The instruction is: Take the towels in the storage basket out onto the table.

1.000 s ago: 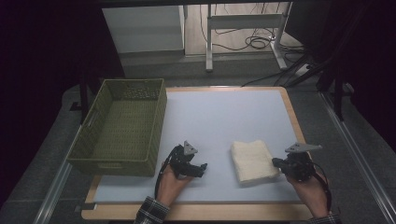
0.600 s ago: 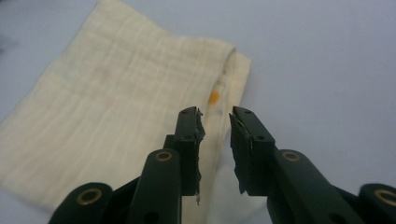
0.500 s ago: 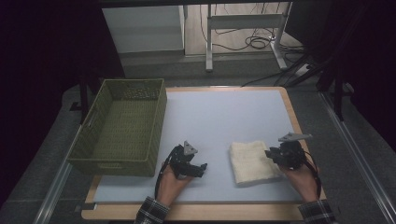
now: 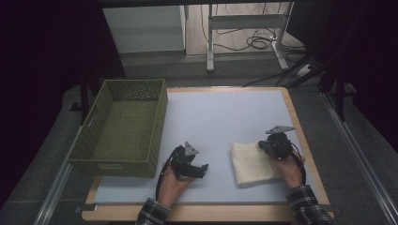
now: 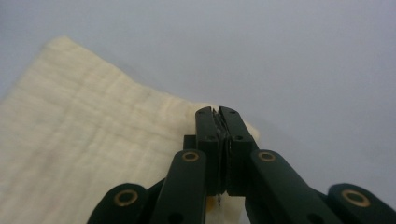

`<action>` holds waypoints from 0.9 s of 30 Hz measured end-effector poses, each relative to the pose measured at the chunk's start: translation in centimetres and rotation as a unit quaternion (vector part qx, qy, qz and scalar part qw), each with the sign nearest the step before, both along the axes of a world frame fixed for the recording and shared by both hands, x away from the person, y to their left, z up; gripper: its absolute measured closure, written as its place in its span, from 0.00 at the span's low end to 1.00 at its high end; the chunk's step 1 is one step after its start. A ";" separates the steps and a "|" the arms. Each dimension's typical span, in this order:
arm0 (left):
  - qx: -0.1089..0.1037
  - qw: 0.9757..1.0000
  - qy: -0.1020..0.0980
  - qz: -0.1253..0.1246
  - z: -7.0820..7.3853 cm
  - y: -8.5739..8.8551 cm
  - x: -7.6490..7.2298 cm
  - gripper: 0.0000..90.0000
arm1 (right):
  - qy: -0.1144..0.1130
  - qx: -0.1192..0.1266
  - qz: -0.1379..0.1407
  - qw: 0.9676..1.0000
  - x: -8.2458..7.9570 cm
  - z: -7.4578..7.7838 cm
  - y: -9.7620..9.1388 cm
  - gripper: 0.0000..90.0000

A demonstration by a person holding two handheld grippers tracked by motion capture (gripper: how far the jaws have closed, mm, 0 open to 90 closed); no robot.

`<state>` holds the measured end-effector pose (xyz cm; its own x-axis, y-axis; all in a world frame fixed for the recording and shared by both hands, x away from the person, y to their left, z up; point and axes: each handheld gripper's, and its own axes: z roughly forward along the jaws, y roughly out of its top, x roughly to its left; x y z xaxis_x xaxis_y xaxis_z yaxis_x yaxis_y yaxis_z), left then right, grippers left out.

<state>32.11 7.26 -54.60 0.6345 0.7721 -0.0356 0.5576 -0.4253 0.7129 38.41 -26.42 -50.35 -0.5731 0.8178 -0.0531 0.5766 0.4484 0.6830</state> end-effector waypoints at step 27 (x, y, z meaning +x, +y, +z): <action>0.000 1.000 0.000 0.000 0.0 0.0 0.0 0.12 | 0.001 0.026 0.006 1.000 -5.6 3.0 -3.3 0.83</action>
<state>32.13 7.25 -54.61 0.6341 0.7724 -0.0352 0.5578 -0.4255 0.7126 32.80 -29.75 -47.35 -0.5834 0.8121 -0.0093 0.5732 0.4199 0.7037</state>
